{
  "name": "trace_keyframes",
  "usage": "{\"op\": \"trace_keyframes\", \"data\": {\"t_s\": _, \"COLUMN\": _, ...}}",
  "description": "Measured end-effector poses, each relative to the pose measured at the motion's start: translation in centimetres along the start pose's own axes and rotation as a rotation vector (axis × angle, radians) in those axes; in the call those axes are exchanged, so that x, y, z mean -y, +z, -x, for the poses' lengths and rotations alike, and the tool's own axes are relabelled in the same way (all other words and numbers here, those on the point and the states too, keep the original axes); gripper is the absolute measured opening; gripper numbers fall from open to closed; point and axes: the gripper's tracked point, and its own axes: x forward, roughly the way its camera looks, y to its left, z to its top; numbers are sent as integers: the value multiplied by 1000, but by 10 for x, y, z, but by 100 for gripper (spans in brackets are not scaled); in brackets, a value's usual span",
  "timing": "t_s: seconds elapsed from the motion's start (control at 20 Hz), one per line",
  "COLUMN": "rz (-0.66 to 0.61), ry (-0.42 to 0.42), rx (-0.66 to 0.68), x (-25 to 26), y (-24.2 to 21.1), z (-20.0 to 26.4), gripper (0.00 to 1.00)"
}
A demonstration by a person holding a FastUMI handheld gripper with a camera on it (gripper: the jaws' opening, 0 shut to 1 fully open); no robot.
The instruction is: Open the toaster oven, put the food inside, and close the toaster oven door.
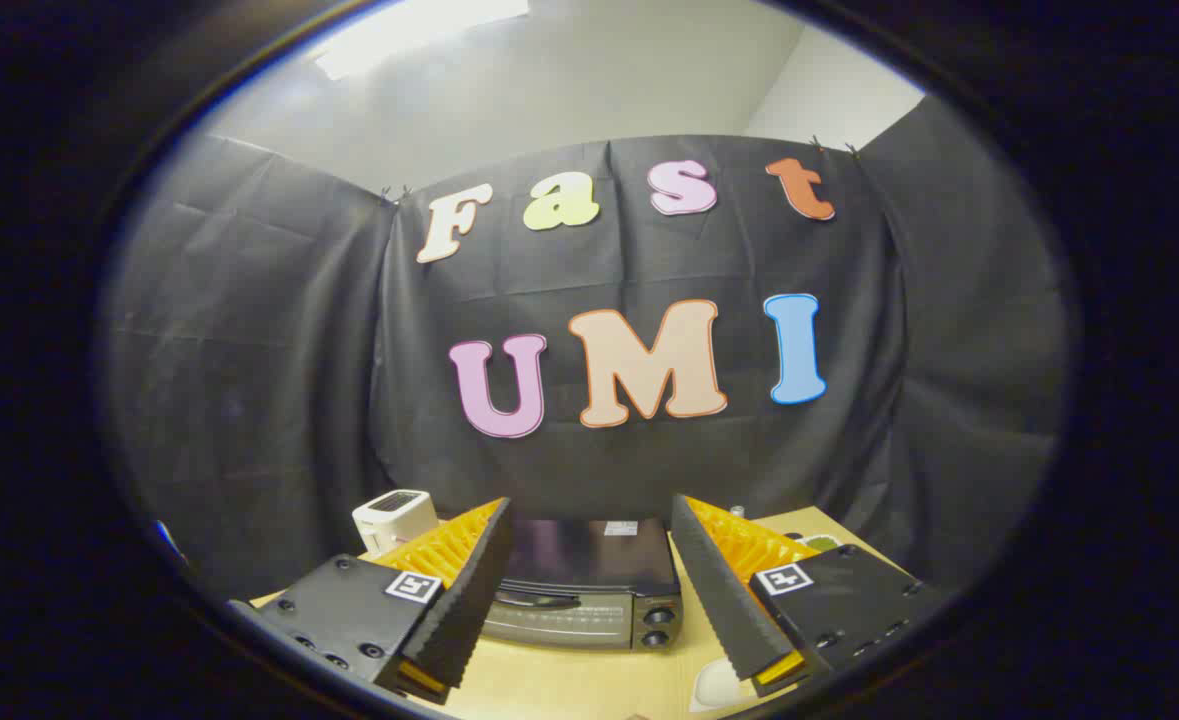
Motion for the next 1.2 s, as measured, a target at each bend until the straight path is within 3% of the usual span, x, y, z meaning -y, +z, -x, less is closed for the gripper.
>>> {"op": "trace_keyframes", "data": {"t_s": 0.25, "rz": -24, "ry": 48, "rx": 3, "x": -20, "y": 9, "z": 4, "gripper": 98}}
{"op": "trace_keyframes", "data": {"t_s": 0.65, "rz": -26, "ry": 43, "rx": 28, "x": -24, "y": 15, "z": 6, "gripper": 98}}
{"op": "trace_keyframes", "data": {"t_s": 1.2, "rz": -46, "ry": 65, "rx": 0, "x": -38, "y": -25, "z": -6, "gripper": 98}}
